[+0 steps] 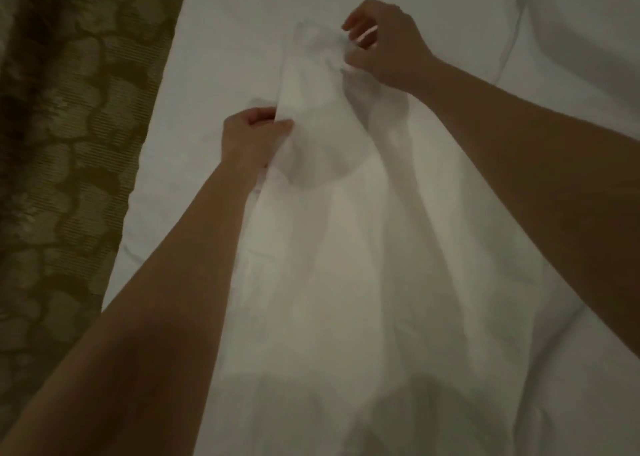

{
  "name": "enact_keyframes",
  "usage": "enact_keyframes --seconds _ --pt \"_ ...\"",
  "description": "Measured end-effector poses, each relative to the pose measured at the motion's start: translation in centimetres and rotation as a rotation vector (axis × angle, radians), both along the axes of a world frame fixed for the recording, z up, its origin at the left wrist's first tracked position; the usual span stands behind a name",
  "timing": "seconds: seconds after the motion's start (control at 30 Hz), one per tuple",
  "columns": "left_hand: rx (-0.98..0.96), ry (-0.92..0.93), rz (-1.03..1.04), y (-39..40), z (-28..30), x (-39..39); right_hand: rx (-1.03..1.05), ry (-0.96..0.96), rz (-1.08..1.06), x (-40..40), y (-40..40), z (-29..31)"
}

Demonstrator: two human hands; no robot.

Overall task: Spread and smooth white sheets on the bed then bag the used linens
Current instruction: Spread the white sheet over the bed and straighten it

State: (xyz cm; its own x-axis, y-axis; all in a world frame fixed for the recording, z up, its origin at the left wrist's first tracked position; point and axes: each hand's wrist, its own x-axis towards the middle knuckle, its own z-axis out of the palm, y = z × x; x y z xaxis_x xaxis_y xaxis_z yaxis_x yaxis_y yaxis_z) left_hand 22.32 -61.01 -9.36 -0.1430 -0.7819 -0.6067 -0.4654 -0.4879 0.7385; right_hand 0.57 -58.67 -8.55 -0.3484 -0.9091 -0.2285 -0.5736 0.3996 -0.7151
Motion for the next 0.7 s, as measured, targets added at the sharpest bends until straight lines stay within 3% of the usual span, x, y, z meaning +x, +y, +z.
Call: enact_keyframes --seconds 0.1,0.27,0.33,0.57,0.7 --pt "-0.166 -0.095 -0.098 -0.4 1.4 -2.1 -0.017 0.02 -0.105 -4.3 4.6 0.8" --pt "-0.634 -0.435 -0.525 1.9 4.1 -8.3 0.075 0.085 -0.266 -11.3 12.7 3.3" --pt "-0.732 -0.497 -0.644 4.2 4.4 -10.4 0.114 0.102 -0.282 -12.6 15.5 3.7" --pt "-0.765 -0.265 -1.052 11.6 3.0 -18.1 0.251 0.109 -0.311 -14.8 23.2 3.6" --pt "-0.648 -0.293 -1.183 13.3 1.3 -21.2 0.319 0.121 -0.359 -15.6 25.5 2.7"
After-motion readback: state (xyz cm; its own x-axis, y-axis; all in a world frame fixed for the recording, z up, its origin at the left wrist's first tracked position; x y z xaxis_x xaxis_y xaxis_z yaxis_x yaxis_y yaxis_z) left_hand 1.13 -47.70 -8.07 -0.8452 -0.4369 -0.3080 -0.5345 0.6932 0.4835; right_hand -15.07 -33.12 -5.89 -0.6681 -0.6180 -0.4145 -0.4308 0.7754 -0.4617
